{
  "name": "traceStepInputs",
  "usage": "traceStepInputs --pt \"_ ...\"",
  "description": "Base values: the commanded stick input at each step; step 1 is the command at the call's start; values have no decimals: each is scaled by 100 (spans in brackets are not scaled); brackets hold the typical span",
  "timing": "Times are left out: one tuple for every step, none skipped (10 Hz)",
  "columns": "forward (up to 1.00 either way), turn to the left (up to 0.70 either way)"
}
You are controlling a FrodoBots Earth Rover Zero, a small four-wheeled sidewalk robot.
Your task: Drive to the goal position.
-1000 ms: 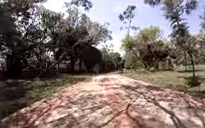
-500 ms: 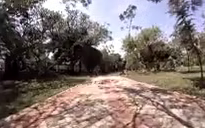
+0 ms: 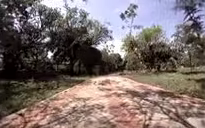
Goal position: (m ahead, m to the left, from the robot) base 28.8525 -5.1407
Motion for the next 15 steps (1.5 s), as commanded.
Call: traceStepInputs --pt "70 0" --pt "70 0" --pt "70 0" --pt "70 0" --pt "70 0" --pt "70 0" --pt "70 0" --pt "70 0" --pt "70 0" --pt "70 0" --pt "70 0" --pt "70 0" --pt "70 0" --pt "70 0" --pt "70 0"
